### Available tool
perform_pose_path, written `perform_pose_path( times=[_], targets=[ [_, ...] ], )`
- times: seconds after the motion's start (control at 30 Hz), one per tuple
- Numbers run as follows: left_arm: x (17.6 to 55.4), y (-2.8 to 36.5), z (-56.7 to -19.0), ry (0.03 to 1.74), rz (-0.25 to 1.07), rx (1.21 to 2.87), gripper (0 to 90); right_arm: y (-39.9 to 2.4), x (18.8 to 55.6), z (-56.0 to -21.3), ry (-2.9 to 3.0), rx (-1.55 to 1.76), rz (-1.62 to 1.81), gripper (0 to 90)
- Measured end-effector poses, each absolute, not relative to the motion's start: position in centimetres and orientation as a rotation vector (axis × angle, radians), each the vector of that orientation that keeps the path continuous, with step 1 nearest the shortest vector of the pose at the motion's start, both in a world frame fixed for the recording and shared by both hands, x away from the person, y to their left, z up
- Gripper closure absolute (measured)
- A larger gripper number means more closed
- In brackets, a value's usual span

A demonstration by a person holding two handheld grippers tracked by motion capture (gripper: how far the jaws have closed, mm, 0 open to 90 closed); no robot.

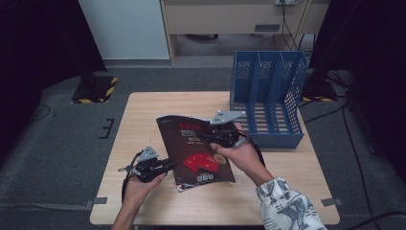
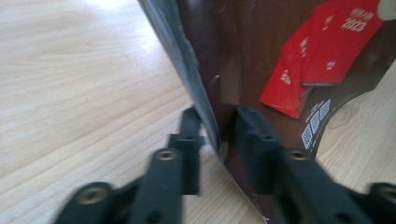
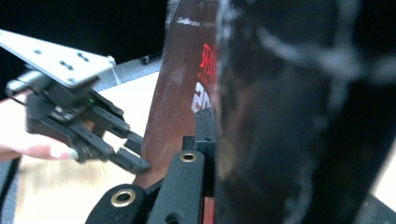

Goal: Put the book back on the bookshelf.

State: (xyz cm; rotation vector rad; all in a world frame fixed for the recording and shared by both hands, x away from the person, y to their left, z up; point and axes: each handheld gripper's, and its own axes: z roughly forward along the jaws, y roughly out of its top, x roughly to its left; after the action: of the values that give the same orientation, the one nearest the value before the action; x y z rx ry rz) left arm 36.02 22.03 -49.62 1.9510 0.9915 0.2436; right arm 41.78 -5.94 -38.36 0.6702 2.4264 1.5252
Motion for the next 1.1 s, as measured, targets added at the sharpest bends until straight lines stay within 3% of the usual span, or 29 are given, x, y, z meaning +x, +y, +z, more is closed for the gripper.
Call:
perform_pose_path(
  times=[0.03, 0.07, 0.2, 0.33, 0.5, 0.6, 0.7, 1.1],
  targets=[
    [36.1, 21.9, -49.8, 0.995, 0.243, 1.958, 57.6, -5.9, 41.8, -38.3, 2.429, 0.661, 1.535, 87.1],
    [36.2, 21.7, -50.0, 0.998, 0.243, 1.969, 45.8, -5.9, 41.7, -38.3, 2.429, 0.645, 1.540, 87.1],
    [36.5, 21.3, -50.7, 0.996, 0.185, 1.989, 41.8, -6.1, 41.7, -38.2, 2.420, 0.651, 1.579, 87.1],
    [36.5, 20.8, -51.2, 0.980, 0.173, 2.043, 47.2, -6.4, 41.8, -38.0, 2.389, 0.669, 1.658, 87.1],
    [36.5, 21.3, -51.1, 1.002, 0.166, 2.031, 60.1, -6.3, 41.8, -38.2, 2.389, 0.663, 1.669, 87.1],
    [36.5, 21.6, -50.7, 0.987, 0.157, 2.036, 76.5, -6.2, 41.8, -38.3, 2.393, 0.657, 1.659, 87.0],
    [36.4, 21.5, -50.5, 0.983, 0.165, 2.047, 82.6, -6.2, 41.8, -38.4, 2.393, 0.639, 1.639, 86.9],
    [36.2, 21.9, -49.6, 0.980, 0.294, 2.038, 84.9, -6.7, 41.5, -38.0, 2.360, 0.626, 1.679, 84.0]
  ],
)
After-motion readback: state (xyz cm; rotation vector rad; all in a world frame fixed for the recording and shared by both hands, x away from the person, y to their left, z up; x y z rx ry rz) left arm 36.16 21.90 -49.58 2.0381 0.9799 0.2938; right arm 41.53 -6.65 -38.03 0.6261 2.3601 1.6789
